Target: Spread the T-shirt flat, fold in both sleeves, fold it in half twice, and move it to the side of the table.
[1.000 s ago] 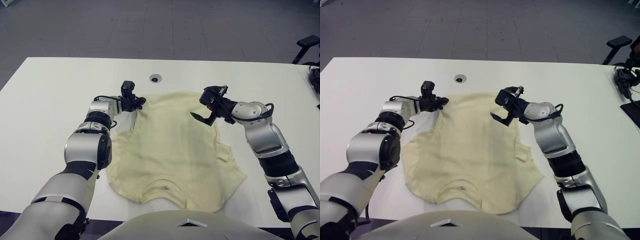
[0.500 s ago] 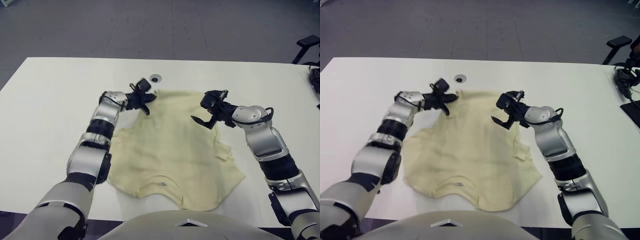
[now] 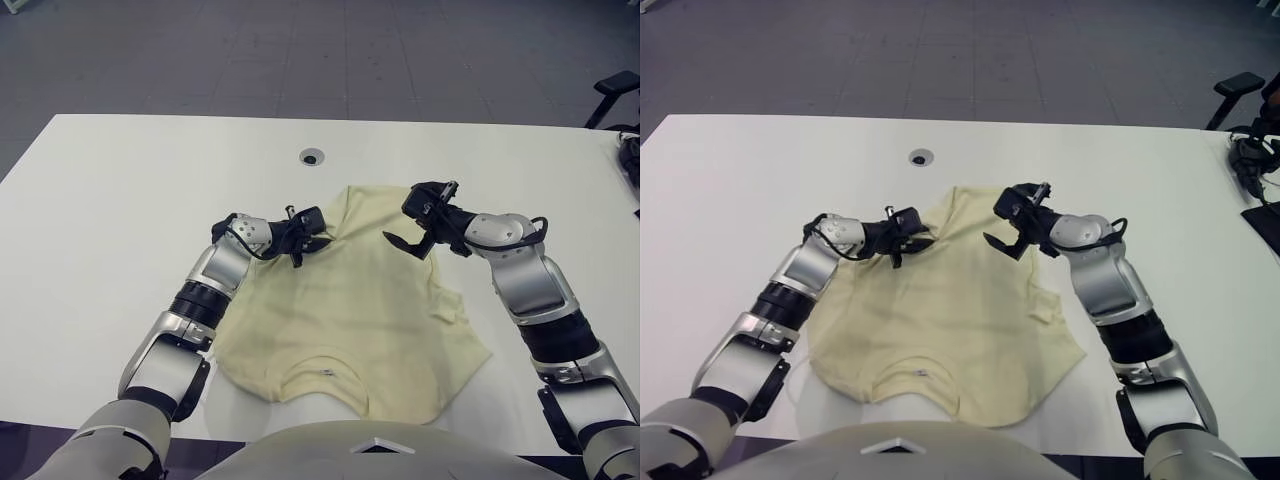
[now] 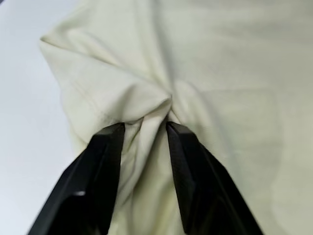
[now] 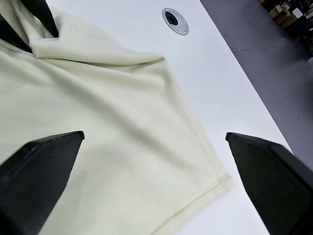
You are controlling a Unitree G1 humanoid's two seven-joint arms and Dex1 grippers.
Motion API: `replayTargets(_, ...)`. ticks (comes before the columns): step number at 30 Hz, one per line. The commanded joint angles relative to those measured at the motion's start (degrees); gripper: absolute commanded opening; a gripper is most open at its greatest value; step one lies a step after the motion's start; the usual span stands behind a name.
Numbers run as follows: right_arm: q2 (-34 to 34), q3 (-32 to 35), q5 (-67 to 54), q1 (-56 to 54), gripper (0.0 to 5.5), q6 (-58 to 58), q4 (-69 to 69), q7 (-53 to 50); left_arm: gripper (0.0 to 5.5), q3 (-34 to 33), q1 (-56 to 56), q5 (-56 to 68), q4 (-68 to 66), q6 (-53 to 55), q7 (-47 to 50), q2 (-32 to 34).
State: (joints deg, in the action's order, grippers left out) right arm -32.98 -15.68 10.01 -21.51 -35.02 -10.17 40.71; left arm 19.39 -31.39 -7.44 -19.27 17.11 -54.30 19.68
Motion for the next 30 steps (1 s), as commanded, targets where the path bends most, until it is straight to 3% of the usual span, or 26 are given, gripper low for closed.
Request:
replayTargets(1, -1.1, -0.85, 0.72, 1.63, 5.4, -0.11, -0.66, -0.12, 2.4, -3.58, -2.24, 7.29, 5.86, 9.5, -6.86, 2.73)
replayTargets(4, -1.13, -0.88, 0.71, 2.03, 5.4, -0.23, -0.75, -0.64, 2.92, -7.3, -5.28, 11.33, 5.08, 15.08, -6.92, 3.08)
replayTargets(7, -0.86, -0.92, 0.69, 1.84, 5.4, -0.29, -0.59, -1.05, 3.46, -11.01, -9.88, 11.56, -3.17, 18.83, 0.39, 1.11)
replayTargets(14, -0.78, -1.02, 0.64, 1.36, 5.4, -0.12, -0.08, -1.21, 4.76, -12.7, -12.63, 15.55, -12.6, 23.29, 2.78, -3.98)
replayTargets(30, -0.59, -0.98, 0.71, 1.5, 5.4, -0.42, -0.34, -1.6, 1.89, -9.67, -14.68, 14.72, -17.57, 22.1, 4.12, -4.85)
